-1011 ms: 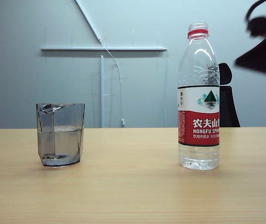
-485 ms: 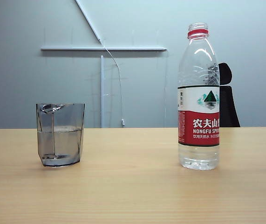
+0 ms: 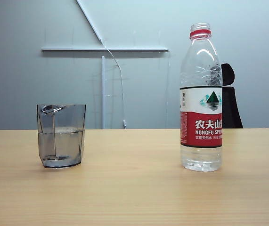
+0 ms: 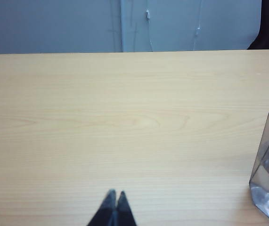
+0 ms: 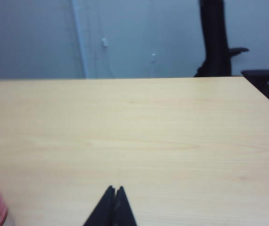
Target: Pick up the mineral water bottle on the table and pour water into the mug until it's half full.
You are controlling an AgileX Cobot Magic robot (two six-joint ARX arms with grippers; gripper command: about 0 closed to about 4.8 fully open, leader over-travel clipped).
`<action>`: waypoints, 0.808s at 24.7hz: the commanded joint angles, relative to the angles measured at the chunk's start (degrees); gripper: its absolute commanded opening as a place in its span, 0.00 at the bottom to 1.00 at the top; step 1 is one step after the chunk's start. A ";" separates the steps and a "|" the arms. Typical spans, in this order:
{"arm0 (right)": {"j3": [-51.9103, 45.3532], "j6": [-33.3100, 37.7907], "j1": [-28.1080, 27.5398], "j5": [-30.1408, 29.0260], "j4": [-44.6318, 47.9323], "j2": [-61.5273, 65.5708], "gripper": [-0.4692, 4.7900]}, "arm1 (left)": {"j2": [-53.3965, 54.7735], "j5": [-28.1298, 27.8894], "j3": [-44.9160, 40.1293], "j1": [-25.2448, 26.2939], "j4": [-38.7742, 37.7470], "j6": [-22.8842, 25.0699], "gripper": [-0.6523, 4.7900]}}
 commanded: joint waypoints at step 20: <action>-0.24 -3.30 -8.24 -2.89 -2.10 -0.09 0.07 | 0.09 0.17 0.15 0.09 0.74 -0.17 0.12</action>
